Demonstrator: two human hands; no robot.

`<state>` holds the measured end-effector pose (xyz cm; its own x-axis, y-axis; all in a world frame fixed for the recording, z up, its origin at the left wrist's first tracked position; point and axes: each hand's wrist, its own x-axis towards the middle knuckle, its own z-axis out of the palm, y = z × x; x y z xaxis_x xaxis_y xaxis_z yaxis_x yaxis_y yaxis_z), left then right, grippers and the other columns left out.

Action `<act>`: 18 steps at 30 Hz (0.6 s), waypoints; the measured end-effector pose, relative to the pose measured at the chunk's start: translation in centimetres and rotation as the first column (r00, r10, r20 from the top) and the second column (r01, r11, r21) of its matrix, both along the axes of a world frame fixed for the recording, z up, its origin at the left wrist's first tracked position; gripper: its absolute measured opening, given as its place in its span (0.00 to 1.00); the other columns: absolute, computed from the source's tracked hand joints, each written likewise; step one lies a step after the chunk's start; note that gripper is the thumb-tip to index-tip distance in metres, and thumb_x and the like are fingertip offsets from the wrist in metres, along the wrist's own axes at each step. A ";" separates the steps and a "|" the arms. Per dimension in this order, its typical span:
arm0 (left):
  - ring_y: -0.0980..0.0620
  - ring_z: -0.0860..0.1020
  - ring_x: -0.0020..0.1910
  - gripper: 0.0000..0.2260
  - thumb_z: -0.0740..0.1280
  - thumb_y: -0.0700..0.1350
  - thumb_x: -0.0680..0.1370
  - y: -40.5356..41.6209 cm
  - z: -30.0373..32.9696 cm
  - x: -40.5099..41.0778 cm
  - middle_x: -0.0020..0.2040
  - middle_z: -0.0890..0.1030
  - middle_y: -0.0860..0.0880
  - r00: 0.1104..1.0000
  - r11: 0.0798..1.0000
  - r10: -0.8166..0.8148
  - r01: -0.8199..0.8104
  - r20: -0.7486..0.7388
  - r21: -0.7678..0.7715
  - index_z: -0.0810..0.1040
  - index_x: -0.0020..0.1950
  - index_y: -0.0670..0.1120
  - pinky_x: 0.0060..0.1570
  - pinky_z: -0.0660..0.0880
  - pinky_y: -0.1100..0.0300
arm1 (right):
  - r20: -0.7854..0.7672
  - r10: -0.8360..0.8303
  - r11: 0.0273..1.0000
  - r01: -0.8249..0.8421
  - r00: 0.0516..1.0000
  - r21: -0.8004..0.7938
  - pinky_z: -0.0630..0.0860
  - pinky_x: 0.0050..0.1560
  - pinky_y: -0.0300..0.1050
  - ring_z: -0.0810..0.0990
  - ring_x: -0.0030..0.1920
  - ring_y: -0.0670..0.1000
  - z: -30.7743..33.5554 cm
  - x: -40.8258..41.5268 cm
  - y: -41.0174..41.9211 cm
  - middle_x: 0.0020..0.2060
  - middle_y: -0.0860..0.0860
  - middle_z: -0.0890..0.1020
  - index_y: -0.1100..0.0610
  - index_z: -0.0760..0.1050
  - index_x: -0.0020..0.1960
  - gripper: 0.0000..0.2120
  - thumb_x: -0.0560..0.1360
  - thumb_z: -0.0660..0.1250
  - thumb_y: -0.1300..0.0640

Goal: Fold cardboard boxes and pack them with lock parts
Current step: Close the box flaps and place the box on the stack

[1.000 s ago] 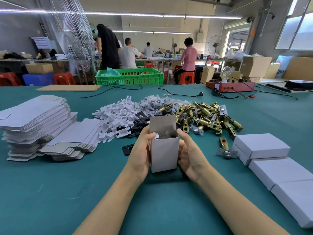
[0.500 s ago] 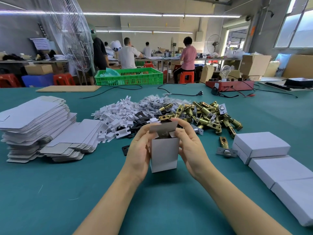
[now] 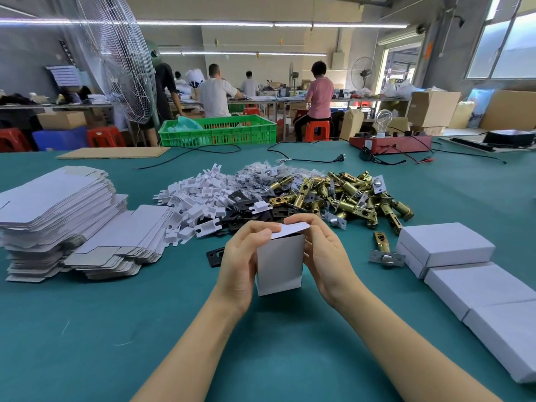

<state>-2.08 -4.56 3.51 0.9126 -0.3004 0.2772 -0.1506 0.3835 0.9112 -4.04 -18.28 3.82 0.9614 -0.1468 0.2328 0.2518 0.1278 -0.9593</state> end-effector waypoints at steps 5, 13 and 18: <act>0.53 0.77 0.41 0.10 0.73 0.55 0.64 -0.1 -0.3 0.1 0.43 0.82 0.50 0.998 0.998 0.046 -0.048 0.032 0.045 0.83 0.41 0.52 0.42 0.71 0.57 | 0.011 -0.011 1.000 0.011 1.000 -0.007 0.73 0.35 0.35 0.77 0.38 0.45 -0.2 0.0 0.0 0.41 0.47 0.83 0.47 0.80 0.42 0.20 0.82 0.53 0.60; 0.56 0.77 0.44 0.14 0.71 0.59 0.67 -0.2 -0.6 0.0 0.47 0.83 0.51 0.982 0.975 0.159 -0.172 0.099 0.142 0.83 0.50 0.59 0.43 0.74 0.63 | -0.008 0.051 0.999 -0.051 0.999 0.018 0.73 0.46 0.42 0.78 0.44 0.49 -0.2 -0.3 -0.3 0.49 0.57 0.83 0.49 0.79 0.48 0.17 0.73 0.54 0.45; 0.63 0.78 0.42 0.08 0.67 0.54 0.74 0.0 -0.7 0.3 0.42 0.81 0.59 0.951 0.951 0.253 -0.278 0.177 0.135 0.81 0.51 0.59 0.42 0.72 0.73 | 0.046 -0.025 0.994 0.030 0.999 -0.103 0.74 0.47 0.43 0.78 0.46 0.47 -0.3 -0.5 0.4 0.47 0.50 0.82 0.44 0.79 0.49 0.13 0.74 0.58 0.43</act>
<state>-1.81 -4.56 2.81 0.9144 -0.1045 0.3910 -0.3719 0.1645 0.9136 -4.52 -17.92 3.47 0.9456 -0.1459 0.2908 0.2968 0.0206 -0.9547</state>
